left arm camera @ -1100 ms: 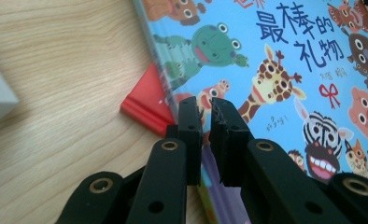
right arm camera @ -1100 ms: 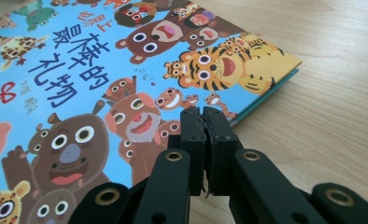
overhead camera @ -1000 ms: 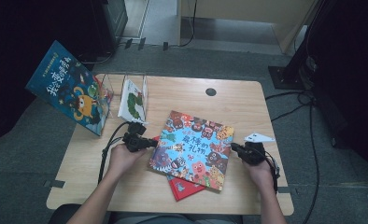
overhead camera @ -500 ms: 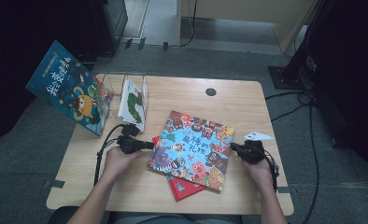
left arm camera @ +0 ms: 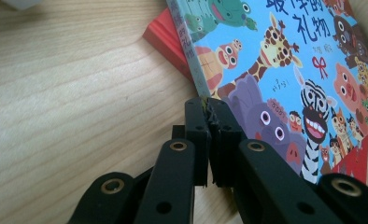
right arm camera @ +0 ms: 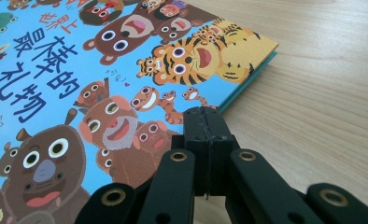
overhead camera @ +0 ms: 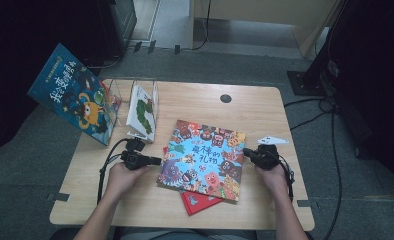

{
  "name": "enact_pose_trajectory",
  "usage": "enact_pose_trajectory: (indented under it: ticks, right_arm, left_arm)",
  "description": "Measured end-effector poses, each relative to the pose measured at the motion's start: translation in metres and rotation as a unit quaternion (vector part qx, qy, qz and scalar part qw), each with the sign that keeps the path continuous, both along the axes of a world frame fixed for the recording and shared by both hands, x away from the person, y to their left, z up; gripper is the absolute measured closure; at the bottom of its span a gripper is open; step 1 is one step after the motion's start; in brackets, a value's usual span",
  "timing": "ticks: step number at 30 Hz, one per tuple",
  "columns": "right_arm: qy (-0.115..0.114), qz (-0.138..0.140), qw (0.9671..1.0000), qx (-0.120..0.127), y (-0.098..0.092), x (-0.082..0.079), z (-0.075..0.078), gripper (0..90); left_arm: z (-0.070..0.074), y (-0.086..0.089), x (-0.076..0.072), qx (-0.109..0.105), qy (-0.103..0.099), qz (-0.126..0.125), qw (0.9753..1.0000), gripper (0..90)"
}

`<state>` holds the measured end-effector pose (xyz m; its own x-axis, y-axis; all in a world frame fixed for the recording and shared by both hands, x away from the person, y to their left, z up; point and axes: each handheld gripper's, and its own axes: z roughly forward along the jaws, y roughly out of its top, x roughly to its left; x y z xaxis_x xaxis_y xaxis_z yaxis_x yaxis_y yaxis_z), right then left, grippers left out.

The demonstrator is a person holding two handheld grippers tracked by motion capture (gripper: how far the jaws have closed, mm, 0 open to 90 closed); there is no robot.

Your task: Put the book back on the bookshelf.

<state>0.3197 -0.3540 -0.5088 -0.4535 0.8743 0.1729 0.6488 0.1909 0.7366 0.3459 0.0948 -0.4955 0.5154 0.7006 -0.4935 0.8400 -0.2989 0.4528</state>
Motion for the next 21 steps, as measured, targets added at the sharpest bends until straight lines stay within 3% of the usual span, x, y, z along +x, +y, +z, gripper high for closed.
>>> enact_pose_trajectory:
  ticks: [6, 9, 21]
  right_arm:
    - [-0.001, 0.004, 1.0, 0.001, 0.006, 0.009, 0.0, 90.0]
    - [-0.003, 0.006, 1.0, -0.001, 0.01, 0.013, 0.0, 90.0]
    - [-0.002, 0.002, 1.0, 0.001, 0.022, 0.029, 0.0, 90.0]
  left_arm:
    - [0.001, -0.001, -0.008, 0.001, -0.005, 0.001, 1.0, 89.9]
    - [0.001, -0.003, -0.012, 0.013, -0.012, 0.001, 0.9998, 90.0]
    - [0.001, 0.0, -0.027, 0.012, -0.014, 0.009, 0.9998, 90.0]
